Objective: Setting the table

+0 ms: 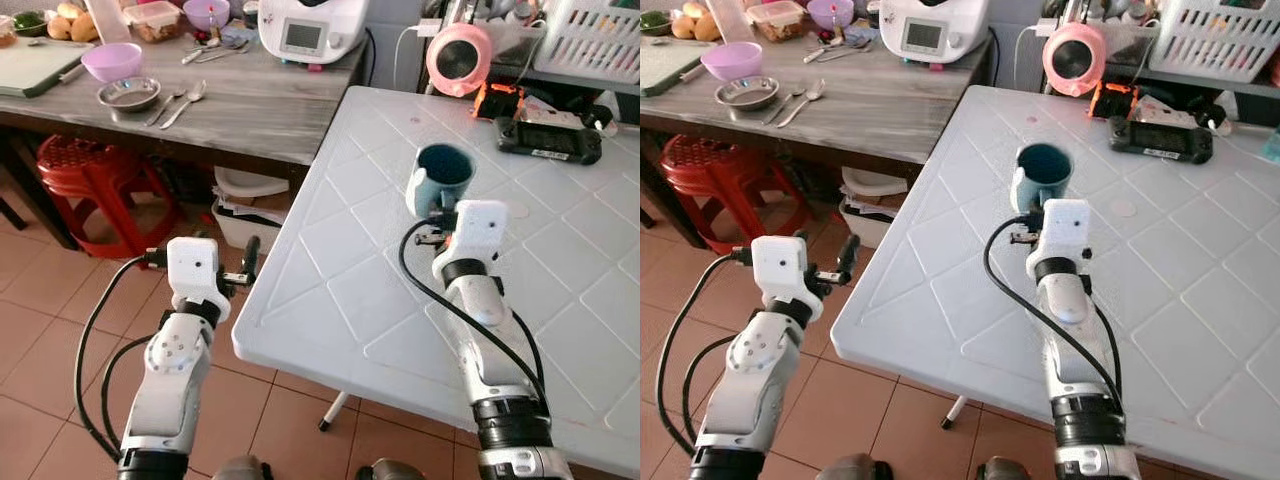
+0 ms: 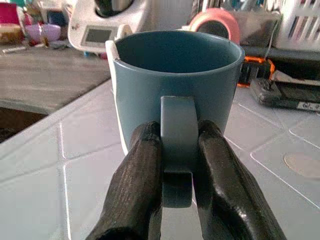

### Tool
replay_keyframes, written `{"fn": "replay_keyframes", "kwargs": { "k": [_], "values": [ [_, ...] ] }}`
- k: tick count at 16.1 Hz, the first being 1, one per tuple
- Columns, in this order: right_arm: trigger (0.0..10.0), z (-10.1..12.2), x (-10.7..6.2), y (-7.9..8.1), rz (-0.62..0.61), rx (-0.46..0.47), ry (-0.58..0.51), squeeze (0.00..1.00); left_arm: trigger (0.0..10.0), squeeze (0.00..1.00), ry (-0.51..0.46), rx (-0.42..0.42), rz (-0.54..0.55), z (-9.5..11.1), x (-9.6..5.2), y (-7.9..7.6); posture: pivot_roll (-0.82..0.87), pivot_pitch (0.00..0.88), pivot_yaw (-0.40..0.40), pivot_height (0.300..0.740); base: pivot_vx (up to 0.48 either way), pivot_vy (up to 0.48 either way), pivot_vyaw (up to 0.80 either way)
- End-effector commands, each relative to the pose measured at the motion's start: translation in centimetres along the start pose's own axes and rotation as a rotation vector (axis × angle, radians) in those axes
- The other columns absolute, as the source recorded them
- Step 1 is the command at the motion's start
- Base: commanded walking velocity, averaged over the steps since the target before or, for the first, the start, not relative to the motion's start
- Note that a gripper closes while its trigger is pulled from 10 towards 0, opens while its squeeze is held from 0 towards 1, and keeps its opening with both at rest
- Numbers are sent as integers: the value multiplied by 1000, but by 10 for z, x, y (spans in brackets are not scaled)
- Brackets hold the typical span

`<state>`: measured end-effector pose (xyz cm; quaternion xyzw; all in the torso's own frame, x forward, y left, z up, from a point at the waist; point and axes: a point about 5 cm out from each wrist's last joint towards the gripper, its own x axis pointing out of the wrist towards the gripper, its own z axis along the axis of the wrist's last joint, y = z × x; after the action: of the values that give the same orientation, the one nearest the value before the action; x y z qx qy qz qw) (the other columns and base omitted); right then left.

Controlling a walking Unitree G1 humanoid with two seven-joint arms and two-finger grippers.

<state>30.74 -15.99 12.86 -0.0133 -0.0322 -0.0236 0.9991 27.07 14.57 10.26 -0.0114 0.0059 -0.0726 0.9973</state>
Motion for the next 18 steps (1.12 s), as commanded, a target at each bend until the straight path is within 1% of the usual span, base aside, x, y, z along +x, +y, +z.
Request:
{"fn": "replay_keyframes", "kwargs": {
  "k": [1,2,3,7,17,18],
  "values": [
    [10000,6,-1,-1,-6,8,-30,0,10000,0,11,1,13,-1,1,3,-5,0,9,740,0,322,0],
    [10000,1,-6,-5,-26,21,-5,0,10000,0,9,-2,13,-2,2,3,-9,0,10,740,0,386,0],
    [10000,0,-6,-6,-27,18,-4,0,10000,0,8,-3,12,-1,2,3,-10,0,10,740,0,394,0],
    [10000,-1,-11,-8,-33,20,-1,0,10000,0,6,-2,5,-2,5,2,-17,0,13,740,0,432,-583],
    [10000,1,-11,-9,-37,6,-11,0,10000,0,-17,-4,-22,0,9,-3,-21,0,11,740,0,446,0],
    [10000,1,-11,-9,-39,5,-11,0,10000,0,-21,-3,-28,0,9,-3,-22,0,12,740,285,386,0]
  ]
}}
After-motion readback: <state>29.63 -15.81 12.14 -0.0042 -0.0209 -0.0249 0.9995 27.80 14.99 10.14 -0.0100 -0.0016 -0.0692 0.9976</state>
